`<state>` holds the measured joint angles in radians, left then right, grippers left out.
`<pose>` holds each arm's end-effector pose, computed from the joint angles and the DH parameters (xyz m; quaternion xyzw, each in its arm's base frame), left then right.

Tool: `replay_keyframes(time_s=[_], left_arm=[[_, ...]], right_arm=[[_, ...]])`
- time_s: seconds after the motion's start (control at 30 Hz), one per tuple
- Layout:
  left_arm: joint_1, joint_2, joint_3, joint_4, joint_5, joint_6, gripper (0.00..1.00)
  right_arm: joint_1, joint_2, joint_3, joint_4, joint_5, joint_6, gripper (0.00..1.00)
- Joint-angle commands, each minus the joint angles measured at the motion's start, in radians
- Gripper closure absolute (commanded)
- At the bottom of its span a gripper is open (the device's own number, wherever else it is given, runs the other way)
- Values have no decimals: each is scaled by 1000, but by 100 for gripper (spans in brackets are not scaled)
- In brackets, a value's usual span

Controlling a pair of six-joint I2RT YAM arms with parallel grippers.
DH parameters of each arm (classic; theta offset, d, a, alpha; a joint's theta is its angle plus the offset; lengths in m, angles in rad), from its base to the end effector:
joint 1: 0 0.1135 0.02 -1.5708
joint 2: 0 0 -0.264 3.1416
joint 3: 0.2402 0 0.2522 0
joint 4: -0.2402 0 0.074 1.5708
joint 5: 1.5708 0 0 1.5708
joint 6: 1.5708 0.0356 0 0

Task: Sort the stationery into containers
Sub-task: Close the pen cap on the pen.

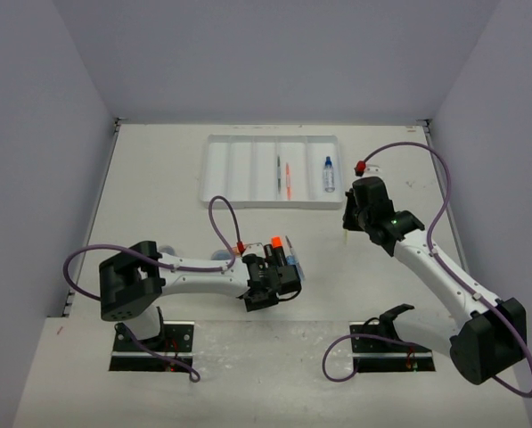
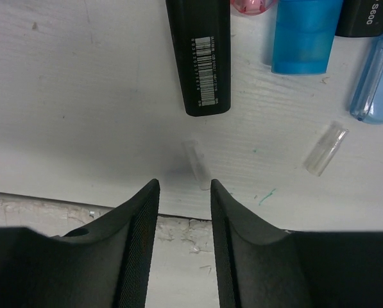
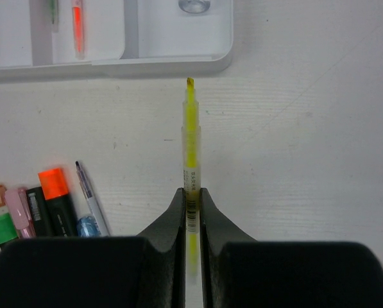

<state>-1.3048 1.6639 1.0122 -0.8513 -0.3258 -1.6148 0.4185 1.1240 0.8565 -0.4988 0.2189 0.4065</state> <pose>0.0854 -0.2700 0.1680 -0.1577 0.9735 -0.0153 0.1648 0.2191 0.0890 0.2693 0.0373 0.9149 0.0639 0.3968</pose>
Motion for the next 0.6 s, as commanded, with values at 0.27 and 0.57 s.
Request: replay_keyframes(time_s=[0.27, 0.57], left_arm=[[36, 46, -18, 83, 4, 26, 70], [68, 23, -81, 136, 17, 55, 77]], right_arm=[[-3, -7, -14, 49, -61, -17, 100], [-3, -2, -16, 54, -70, -20, 100]])
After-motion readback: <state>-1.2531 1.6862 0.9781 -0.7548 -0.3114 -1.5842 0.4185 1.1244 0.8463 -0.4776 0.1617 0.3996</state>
